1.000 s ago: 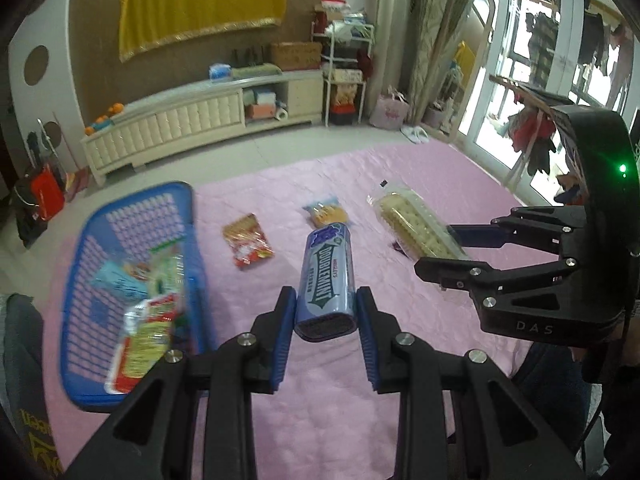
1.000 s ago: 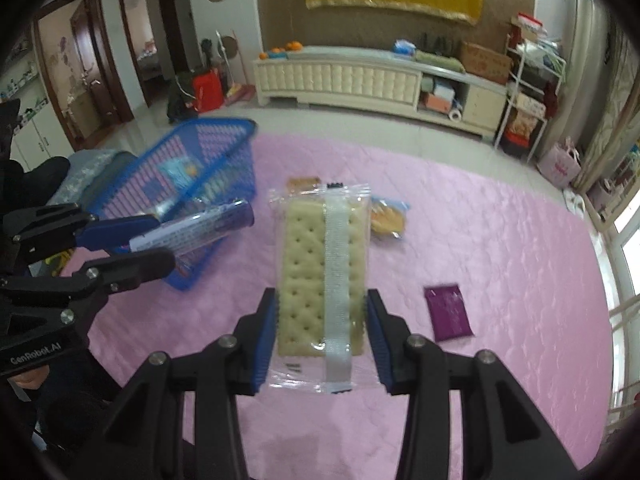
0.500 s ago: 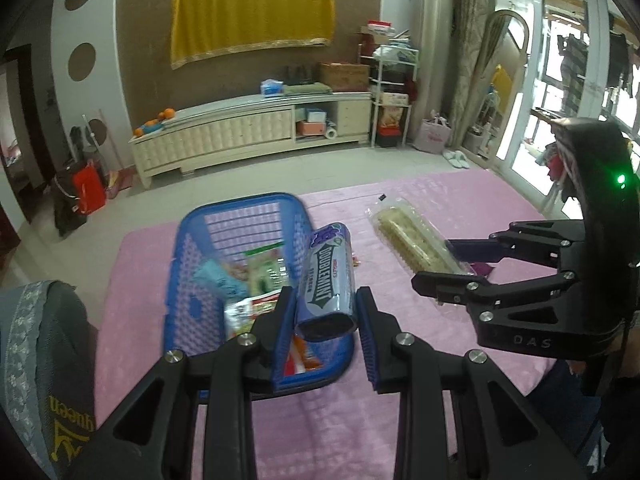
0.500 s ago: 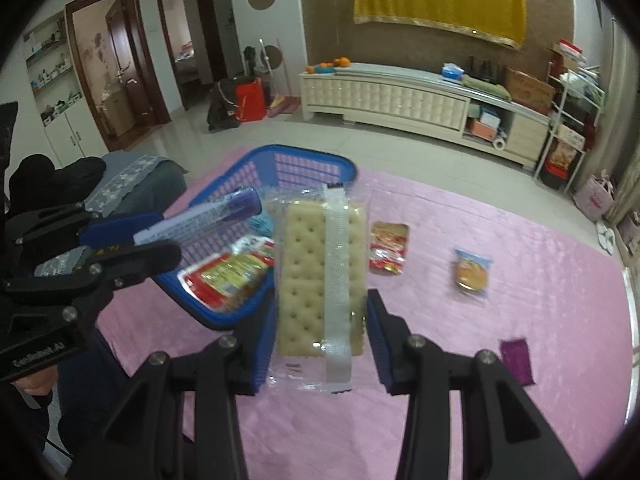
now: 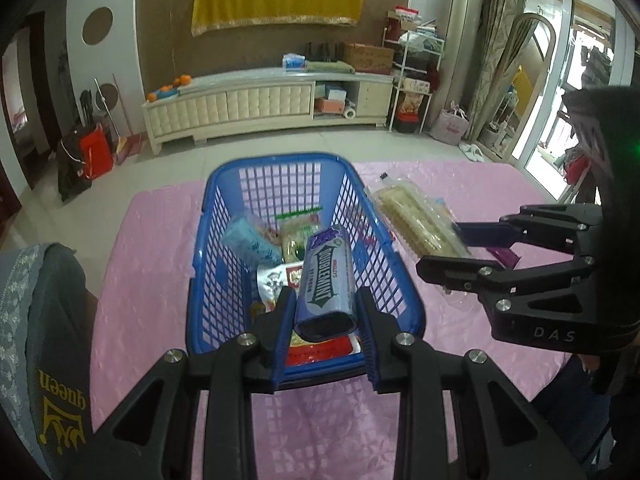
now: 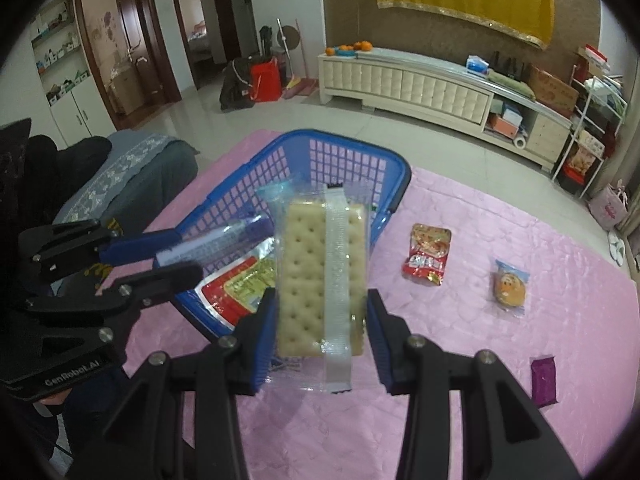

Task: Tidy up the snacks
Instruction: 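Carry the gum box into the basket and open the left gripper while the right gripper carries the cracker pack, then lower the cracker pack into the blue basket and open the right gripper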

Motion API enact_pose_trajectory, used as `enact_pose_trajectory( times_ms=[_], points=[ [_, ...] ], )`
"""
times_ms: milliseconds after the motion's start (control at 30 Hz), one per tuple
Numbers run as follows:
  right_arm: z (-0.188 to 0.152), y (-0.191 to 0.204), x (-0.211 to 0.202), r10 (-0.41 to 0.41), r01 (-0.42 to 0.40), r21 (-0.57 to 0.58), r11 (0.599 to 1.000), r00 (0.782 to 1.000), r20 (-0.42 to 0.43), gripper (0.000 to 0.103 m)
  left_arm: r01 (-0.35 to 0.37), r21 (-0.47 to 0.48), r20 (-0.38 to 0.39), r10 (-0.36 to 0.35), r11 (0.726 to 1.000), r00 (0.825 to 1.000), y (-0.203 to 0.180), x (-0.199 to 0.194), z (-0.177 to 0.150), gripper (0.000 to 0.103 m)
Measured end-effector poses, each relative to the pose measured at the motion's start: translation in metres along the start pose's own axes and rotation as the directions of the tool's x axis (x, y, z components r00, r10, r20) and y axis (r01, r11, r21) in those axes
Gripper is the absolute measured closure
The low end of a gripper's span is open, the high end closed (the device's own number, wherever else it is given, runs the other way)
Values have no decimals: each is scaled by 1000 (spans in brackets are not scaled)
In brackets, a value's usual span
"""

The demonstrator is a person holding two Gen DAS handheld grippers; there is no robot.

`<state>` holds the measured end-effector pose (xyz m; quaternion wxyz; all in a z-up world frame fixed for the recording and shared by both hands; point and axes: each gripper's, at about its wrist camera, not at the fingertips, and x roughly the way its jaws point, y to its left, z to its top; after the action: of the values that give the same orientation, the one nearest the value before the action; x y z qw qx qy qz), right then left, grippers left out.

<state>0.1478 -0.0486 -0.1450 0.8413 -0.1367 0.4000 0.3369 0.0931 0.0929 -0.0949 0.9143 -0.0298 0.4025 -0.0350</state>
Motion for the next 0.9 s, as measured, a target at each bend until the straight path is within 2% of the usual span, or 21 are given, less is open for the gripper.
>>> enact_pose_trajectory(
  times_ms=[100, 167, 233, 267, 333, 500, 900],
  points=[
    [-1, 2, 7, -5, 5, 1, 1000, 1000, -17, 56, 16, -19, -45, -16, 1000, 999, 4, 11, -2, 76],
    [-2, 3, 10, -3, 4, 6, 1000, 1000, -24, 56, 50, -35, -90, -53, 998, 995, 6, 17, -3, 78],
    [-3, 3, 9, -4, 4, 7, 1000, 1000, -28, 56, 37, -32, -90, -40, 999, 995, 6, 17, -4, 75],
    [-3, 3, 9, -4, 5, 7, 1000, 1000, -27, 56, 31, -31, -87, -33, 999, 996, 6, 15, -4, 71],
    [-3, 3, 6, -5, 5, 6, 1000, 1000, -22, 56, 37, -46, -82, -41, 998, 996, 11, 10, -3, 49],
    [2, 1, -6, 4, -4, 17, 1000, 1000, 1, 56, -3, -31, -50, 1, 1000, 999, 11, -8, 3, 37],
    [26, 22, -11, 28, -27, -42, 999, 999, 25, 56, -91, -64, -38, 89, 994, 995, 38, -28, 6, 35]
  ],
)
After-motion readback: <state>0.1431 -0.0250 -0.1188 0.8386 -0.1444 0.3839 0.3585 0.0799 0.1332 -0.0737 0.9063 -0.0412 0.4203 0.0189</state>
